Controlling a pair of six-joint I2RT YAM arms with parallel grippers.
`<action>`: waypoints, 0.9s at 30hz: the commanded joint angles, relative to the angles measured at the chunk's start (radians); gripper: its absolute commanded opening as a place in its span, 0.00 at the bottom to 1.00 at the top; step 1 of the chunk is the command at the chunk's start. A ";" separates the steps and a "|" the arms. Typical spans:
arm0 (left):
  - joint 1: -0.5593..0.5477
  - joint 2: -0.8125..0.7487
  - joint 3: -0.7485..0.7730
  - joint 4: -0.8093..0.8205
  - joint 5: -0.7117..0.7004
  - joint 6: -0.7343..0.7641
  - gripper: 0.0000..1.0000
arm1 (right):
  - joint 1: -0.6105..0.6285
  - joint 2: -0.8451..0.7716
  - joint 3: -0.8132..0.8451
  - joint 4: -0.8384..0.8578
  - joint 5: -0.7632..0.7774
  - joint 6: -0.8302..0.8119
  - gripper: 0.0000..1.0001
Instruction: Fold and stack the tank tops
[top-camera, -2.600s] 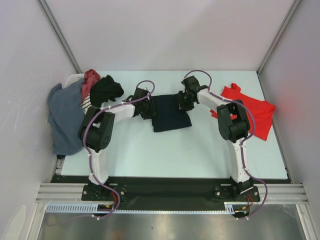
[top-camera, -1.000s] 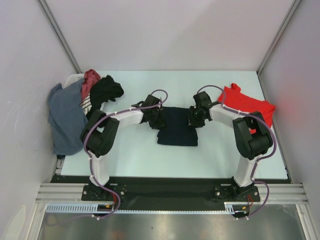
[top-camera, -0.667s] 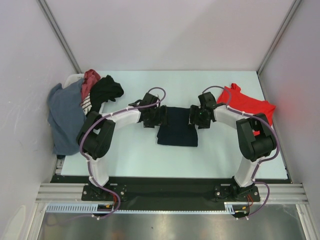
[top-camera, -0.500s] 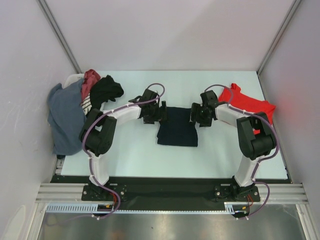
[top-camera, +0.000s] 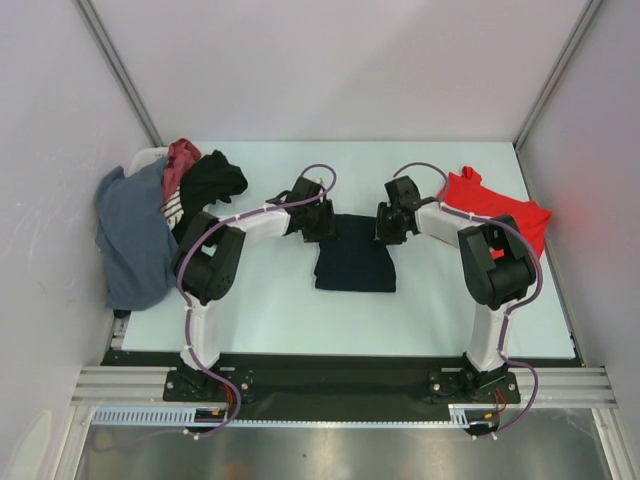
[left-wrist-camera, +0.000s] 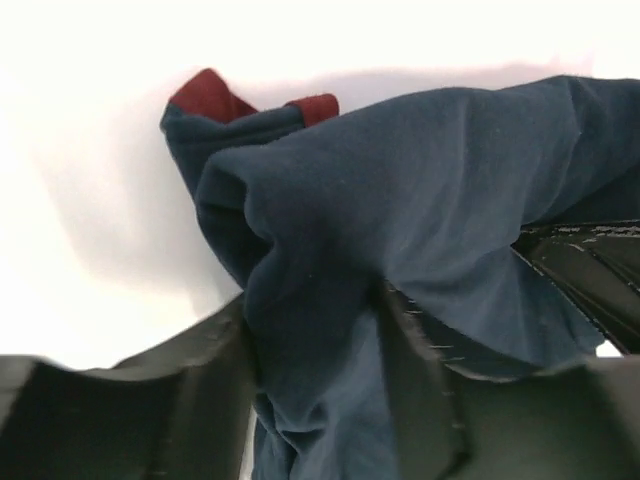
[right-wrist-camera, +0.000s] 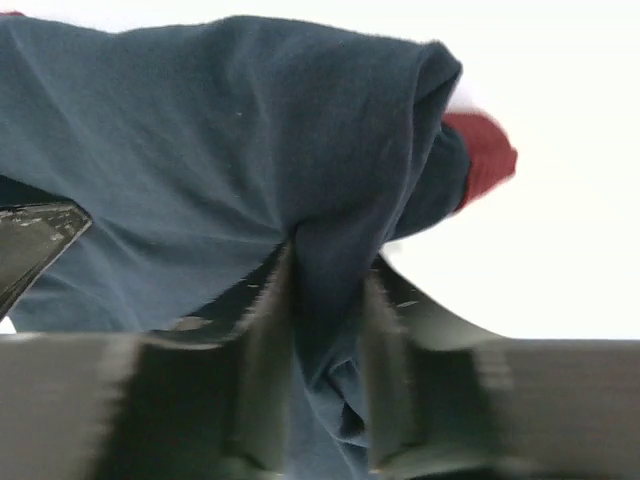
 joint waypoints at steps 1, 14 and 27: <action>-0.013 0.028 -0.077 0.032 0.021 -0.034 0.51 | 0.007 0.026 -0.002 -0.002 0.026 0.003 0.29; -0.038 0.029 -0.072 0.208 0.067 -0.110 0.00 | 0.010 -0.054 -0.043 0.116 0.026 0.026 0.00; -0.133 0.000 0.070 0.414 0.066 -0.205 0.00 | -0.102 -0.232 0.029 0.016 0.086 -0.016 0.00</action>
